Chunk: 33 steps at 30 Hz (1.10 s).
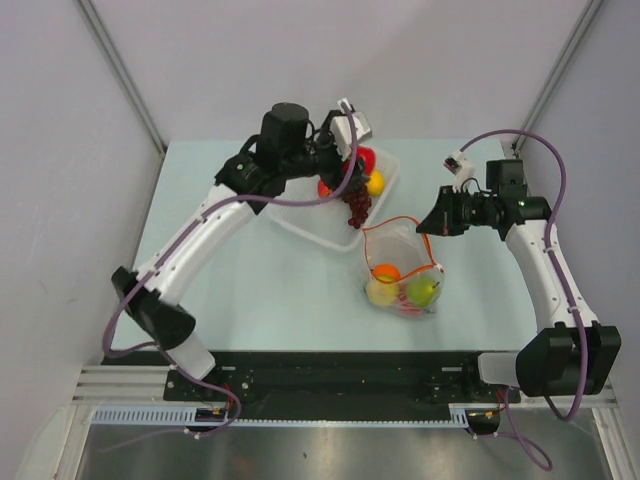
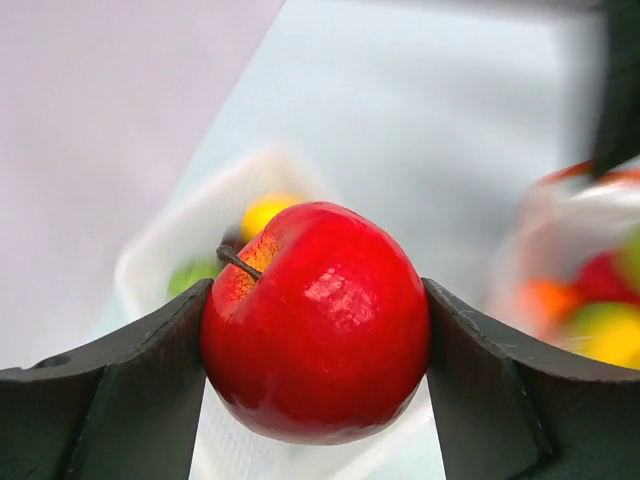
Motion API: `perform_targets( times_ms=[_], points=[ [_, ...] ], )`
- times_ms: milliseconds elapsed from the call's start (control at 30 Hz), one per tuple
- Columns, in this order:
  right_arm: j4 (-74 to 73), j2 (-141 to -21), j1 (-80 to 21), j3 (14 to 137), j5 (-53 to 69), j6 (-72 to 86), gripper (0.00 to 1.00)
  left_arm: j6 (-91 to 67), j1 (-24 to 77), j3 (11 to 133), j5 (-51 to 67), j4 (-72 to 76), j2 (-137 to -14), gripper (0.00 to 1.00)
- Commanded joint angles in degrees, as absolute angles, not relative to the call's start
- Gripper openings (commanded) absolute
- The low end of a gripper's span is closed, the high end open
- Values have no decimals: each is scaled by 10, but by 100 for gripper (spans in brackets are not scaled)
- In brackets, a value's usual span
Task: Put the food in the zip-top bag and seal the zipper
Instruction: Place the fake fruit in the zipper food storage bag.
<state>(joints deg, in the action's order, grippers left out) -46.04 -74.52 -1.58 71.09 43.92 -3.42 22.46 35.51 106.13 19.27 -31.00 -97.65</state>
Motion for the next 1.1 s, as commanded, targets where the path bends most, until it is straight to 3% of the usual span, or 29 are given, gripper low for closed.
perform_targets(
  times_ms=[0,200,300,400,467,533,733,1067],
  points=[
    [-449,-718,-18,708,432,-28,0,195,424,1073,303,-322,-936,59],
    [-448,-711,-20,713,432,-24,0,175,489,1058,327,-353,-956,60],
    [-449,-712,-20,714,433,-23,0,155,506,1034,317,-337,-965,66],
    [-451,-712,-21,715,436,-23,0,138,510,1052,304,-343,-989,75],
    [-452,-713,-21,716,433,-25,0,136,510,1079,271,-359,-1002,91],
    [-453,-714,-21,717,432,-28,0,136,503,1095,255,-360,-999,100],
    [-450,-723,-22,717,431,-32,0,40,419,1086,302,-278,-970,100],
    [-449,-734,-13,735,416,-53,0,30,303,1029,166,-206,-1066,100]
  ],
)
